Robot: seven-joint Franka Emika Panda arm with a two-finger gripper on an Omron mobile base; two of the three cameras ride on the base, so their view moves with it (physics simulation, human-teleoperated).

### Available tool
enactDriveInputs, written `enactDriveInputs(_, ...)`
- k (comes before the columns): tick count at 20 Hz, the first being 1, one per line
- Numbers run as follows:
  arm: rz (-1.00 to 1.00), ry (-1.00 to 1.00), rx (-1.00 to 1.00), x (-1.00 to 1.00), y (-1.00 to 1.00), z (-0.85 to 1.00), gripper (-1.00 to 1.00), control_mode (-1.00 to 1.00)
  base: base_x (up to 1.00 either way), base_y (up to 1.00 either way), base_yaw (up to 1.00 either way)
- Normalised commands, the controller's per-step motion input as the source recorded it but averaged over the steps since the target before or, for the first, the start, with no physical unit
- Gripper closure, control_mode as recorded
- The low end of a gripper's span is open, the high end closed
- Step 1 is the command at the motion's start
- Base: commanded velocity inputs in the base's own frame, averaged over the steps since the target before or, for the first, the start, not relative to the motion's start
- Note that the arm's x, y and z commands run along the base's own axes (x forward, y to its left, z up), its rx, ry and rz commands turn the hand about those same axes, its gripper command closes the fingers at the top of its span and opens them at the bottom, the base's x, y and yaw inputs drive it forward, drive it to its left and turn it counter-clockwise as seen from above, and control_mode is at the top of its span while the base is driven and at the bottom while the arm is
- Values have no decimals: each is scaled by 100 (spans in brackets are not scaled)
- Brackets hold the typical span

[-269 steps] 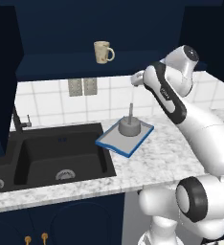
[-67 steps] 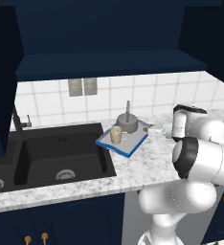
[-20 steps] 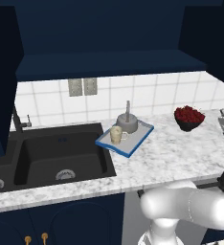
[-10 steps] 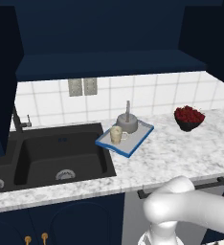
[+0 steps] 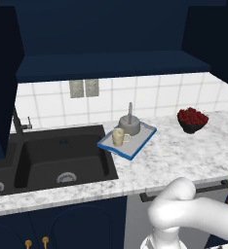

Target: Pick the kettle from the counter and place it on the tray. Then pick the mug from the cabinet and place it on the tray. Then close the cabinet doors.

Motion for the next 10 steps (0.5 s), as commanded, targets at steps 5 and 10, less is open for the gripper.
enactDriveInputs(5, -7, 0, -7, -52, 64, 79, 100, -100, 0, 0, 0)
enactDriveInputs(10, -8, 0, -9, -61, 49, 88, 100, -100, 0, 0, 0)
